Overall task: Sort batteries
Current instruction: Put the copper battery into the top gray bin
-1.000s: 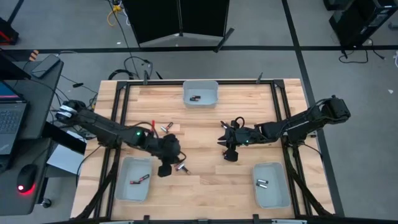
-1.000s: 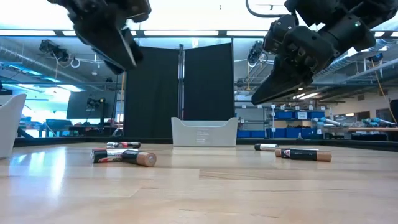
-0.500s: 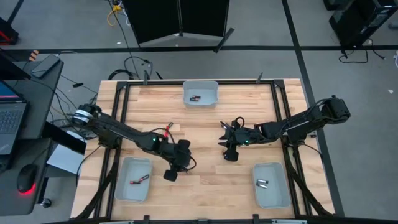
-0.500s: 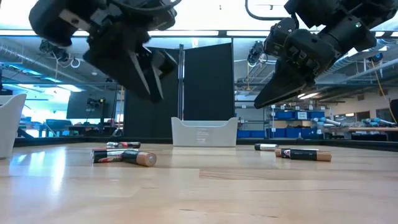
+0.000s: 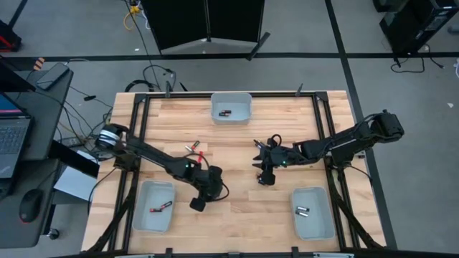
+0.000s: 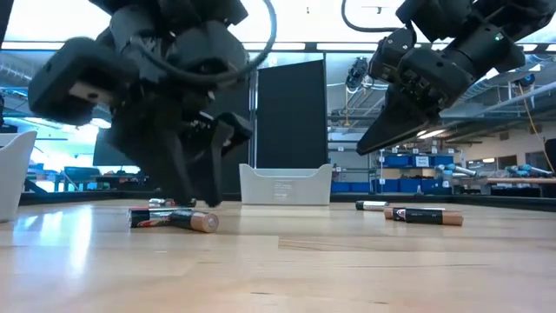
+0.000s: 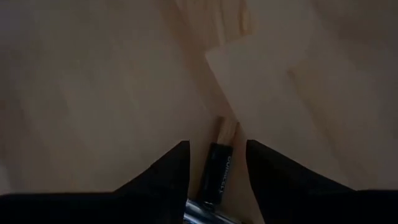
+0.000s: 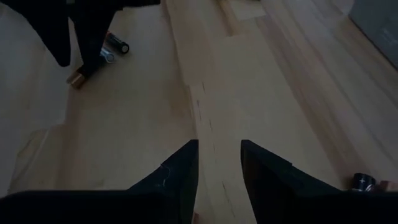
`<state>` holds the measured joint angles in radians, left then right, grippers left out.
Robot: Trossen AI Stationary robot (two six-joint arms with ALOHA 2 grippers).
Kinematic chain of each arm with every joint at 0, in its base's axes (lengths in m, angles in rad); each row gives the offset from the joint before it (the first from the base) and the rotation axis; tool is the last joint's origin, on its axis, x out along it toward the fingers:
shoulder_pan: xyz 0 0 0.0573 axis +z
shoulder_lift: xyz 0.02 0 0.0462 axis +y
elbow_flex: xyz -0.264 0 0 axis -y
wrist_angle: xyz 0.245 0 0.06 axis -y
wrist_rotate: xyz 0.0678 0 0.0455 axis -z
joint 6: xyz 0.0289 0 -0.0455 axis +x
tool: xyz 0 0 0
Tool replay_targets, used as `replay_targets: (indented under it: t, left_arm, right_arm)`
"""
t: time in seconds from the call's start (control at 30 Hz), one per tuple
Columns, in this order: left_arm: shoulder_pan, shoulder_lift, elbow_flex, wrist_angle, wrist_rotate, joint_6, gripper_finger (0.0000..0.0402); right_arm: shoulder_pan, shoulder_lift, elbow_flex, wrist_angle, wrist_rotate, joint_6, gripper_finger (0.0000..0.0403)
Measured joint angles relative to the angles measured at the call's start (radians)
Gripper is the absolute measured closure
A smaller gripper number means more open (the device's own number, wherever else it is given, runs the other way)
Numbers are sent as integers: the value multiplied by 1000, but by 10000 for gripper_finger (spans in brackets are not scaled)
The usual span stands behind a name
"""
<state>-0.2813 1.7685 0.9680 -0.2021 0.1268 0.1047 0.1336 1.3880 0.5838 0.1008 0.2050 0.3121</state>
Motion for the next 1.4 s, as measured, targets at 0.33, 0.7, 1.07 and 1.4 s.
replay_targets:
  t: [0.33, 0.7, 1.07, 1.4]
  left_arm:
    - [-1, 52, 3, 2, -48, 28, 246]
    - [16, 60, 36, 16, -84, 16, 359]
    - [161, -47, 85, -9, -84, -9, 359]
    - [468, -122, 192, -233, -94, 10, 359]
  right_arm:
    - [-18, 0, 0, -4, 0, -35, 272]
    - [-19, 0, 0, -67, 0, -9, 273]
    - [-17, -2, 0, -106, 1, -1, 274]
    - [-23, -2, 0, -103, 11, 18, 274]
